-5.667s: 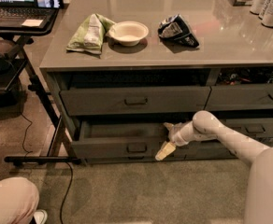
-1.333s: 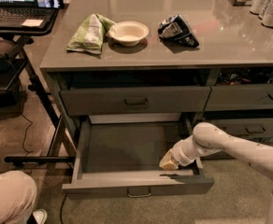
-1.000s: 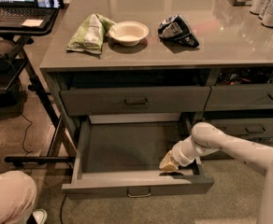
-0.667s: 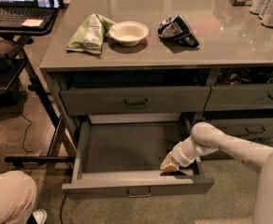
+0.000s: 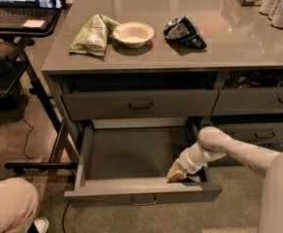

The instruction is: Open middle drawer

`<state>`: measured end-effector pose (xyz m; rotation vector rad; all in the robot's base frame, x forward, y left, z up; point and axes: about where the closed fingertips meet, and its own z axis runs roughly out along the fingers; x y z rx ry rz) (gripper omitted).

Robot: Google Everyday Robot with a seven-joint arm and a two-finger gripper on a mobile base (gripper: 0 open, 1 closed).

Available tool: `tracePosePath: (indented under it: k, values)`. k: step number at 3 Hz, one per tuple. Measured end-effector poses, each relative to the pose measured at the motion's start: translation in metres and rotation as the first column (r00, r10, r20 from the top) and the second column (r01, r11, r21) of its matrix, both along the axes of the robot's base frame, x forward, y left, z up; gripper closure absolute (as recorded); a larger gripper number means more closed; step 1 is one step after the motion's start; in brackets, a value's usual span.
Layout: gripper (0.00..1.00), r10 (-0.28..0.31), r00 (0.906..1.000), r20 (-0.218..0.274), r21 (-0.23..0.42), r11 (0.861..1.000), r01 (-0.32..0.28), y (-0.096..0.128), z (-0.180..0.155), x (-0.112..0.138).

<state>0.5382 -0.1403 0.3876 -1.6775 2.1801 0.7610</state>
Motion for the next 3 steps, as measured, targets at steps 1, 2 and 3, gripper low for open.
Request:
tracePosePath:
  k: [1, 2, 3]
  values:
    - [0.12, 0.005, 1.0, -0.004, 0.001, 1.0, -0.005, 0.0005, 0.0009, -0.0007]
    - [0.0, 0.005, 1.0, -0.005, -0.004, 1.0, -0.005, 0.0019, 0.0029, -0.001]
    - [0.0, 0.005, 1.0, -0.005, -0.004, 1.0, -0.005, 0.0019, 0.0029, -0.001]
